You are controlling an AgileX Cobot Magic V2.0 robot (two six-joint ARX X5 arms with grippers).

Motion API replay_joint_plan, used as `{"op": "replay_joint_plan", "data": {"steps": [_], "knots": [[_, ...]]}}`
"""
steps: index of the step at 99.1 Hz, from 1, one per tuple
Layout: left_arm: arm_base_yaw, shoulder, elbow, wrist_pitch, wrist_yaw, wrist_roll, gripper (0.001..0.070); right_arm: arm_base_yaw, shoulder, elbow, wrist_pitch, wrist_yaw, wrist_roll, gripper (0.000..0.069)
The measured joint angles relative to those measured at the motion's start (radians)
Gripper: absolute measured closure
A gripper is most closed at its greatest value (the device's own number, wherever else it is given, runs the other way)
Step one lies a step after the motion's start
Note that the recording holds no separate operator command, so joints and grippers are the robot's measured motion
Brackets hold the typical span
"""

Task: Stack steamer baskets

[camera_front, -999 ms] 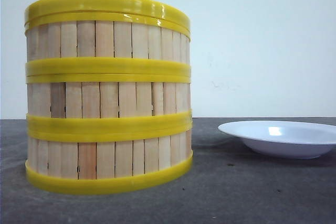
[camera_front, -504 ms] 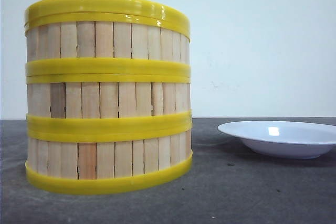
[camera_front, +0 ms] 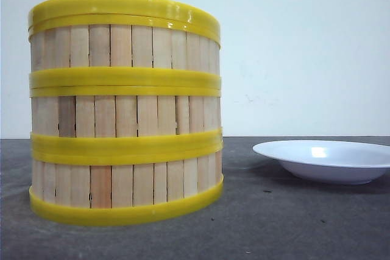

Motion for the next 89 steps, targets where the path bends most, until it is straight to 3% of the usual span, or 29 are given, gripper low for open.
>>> {"op": "replay_joint_plan", "data": {"steps": [18,49,52,58,64,73,89], "knots": [[0.000,0.000,0.000,0.000,0.000,0.000,0.0434,-0.092,-0.077,-0.122,0.000,-0.101,0.011,0.0334],[0.000,0.000,0.000,0.000,0.000,0.000,0.0442,-0.134,-0.081,-0.134,0.003,-0.096,0.010,0.0335],[0.000,0.000,0.000,0.000,0.000,0.000,0.0470,-0.133,-0.081,-0.134,0.004,-0.086,0.012,0.0355],[0.000,0.000,0.000,-0.002,0.000,-0.002,0.0602,-0.133,-0.081,-0.134,0.004,-0.079,0.017,0.0521],[0.000,0.000,0.000,-0.001,0.000,-0.005,0.0657,-0.133,-0.081,-0.134,0.007,-0.078,0.018,0.0613],[0.000,0.000,0.000,-0.005,0.000,-0.009,0.0677,-0.133,-0.081,-0.134,0.012,-0.077,0.018,0.0657],[0.000,0.000,0.000,-0.012,0.000,-0.013,0.0677,-0.133,-0.081,-0.135,-0.015,-0.078,0.018,0.0670]]}}
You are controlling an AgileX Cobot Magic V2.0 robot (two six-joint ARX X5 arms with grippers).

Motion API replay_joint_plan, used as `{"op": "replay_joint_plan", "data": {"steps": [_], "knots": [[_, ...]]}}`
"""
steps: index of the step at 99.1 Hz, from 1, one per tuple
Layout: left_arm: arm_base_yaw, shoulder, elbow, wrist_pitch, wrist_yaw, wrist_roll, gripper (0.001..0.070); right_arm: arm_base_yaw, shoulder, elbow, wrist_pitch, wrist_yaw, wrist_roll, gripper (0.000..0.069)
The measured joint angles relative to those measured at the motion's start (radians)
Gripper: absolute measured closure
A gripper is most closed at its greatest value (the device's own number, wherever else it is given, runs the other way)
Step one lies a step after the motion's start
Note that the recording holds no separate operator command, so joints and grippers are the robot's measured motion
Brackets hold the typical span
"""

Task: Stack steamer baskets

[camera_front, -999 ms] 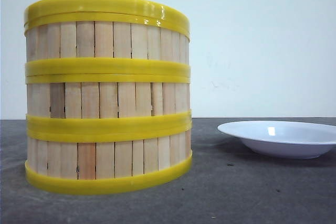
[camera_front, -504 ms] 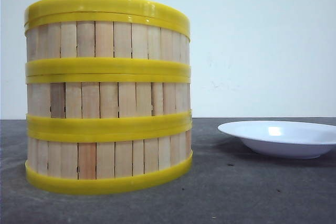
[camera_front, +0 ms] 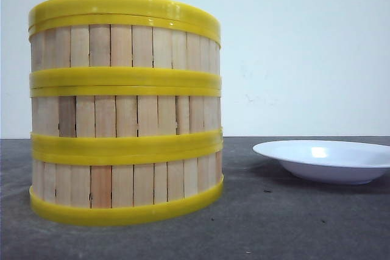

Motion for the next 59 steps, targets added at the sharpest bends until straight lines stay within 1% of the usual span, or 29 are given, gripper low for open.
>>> {"op": "replay_joint_plan", "data": {"steps": [39,44,50,59], "knots": [[0.000,0.000,0.000,0.008,0.000,-0.002,0.0677,0.000,0.000,0.000,0.092,0.000,0.000,0.0671],[0.000,-0.003,0.000,0.007,-0.016,0.003,0.0677,0.000,0.000,0.000,0.106,0.000,0.000,0.0671],[0.003,-0.024,-0.015,0.024,-0.055,0.006,0.0678,0.000,0.000,0.000,0.121,0.000,0.000,0.0671],[0.023,-0.115,-0.103,0.089,-0.063,0.006,0.0683,0.000,0.000,0.000,0.145,0.000,0.000,0.0671]]}}
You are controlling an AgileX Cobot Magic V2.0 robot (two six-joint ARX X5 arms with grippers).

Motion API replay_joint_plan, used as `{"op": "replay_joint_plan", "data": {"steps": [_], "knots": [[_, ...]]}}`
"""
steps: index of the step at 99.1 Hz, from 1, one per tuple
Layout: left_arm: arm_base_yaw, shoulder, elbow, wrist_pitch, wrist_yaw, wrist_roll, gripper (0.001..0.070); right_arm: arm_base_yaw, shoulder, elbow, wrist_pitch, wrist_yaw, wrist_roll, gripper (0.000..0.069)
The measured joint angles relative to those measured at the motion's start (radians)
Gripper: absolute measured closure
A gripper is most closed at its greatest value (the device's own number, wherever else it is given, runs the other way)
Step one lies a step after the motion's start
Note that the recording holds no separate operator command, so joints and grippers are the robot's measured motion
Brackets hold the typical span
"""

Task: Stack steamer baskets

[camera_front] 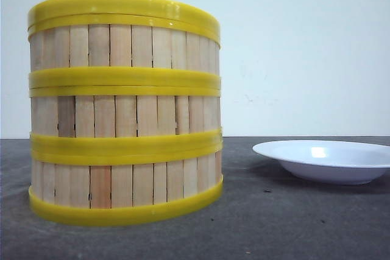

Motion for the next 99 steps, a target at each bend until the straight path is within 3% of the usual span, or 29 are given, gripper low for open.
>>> {"op": "replay_joint_plan", "data": {"steps": [28,46,77,99], "knots": [[0.034,-0.404,-0.529,0.412,0.002,-0.084,0.0685,0.000,0.000,0.000,0.065,0.000,0.000,0.0671],[0.034,-0.610,-0.774,0.489,0.002,-0.114,0.0685,0.000,0.000,0.000,0.092,0.000,0.000,0.0671],[0.034,-0.785,-0.871,0.537,0.008,-0.113,0.0685,0.000,0.000,0.000,0.127,0.000,0.000,0.0671],[0.035,-0.797,-0.889,0.584,0.045,-0.104,0.0685,0.000,0.000,0.000,0.133,0.000,0.000,0.0671]]}}
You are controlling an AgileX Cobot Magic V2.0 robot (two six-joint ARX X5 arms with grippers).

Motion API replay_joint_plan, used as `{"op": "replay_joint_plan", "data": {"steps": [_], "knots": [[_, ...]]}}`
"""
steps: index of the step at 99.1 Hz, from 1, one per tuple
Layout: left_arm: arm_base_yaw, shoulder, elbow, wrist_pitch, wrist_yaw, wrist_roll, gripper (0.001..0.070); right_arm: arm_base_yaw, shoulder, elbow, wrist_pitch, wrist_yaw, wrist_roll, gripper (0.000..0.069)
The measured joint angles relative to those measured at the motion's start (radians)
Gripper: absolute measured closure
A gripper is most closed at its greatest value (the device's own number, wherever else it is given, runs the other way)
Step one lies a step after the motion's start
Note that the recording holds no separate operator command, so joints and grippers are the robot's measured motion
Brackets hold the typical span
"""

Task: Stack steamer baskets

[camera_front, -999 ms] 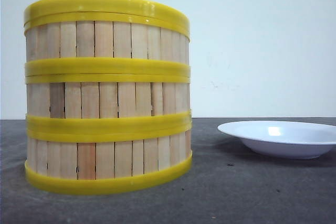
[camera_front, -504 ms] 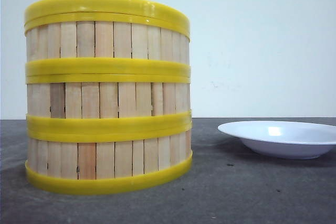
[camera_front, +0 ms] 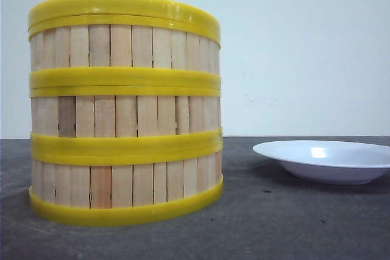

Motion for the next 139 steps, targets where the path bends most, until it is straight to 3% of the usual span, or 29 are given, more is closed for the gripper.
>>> {"op": "replay_joint_plan", "data": {"steps": [74,86,107,124,139], "knots": [[0.000,0.000,0.000,0.000,0.000,0.003,0.0685,-0.008,-0.020,-0.017,0.032,0.031,-0.002,0.0671],[0.000,0.000,0.000,0.000,0.000,0.003,0.0685,-0.017,-0.175,-0.150,0.108,0.056,-0.004,0.0672],[0.000,0.000,0.000,0.000,0.000,0.003,0.0685,-0.021,-0.544,-0.537,0.380,0.074,-0.001,0.0672],[0.000,0.000,0.000,0.000,0.000,0.003,0.0685,-0.021,-0.765,-0.772,0.378,0.079,0.035,0.0672],[0.000,0.000,0.000,0.000,0.000,0.003,0.0685,-0.017,-0.806,-0.837,0.406,0.081,0.052,0.0672]]}}
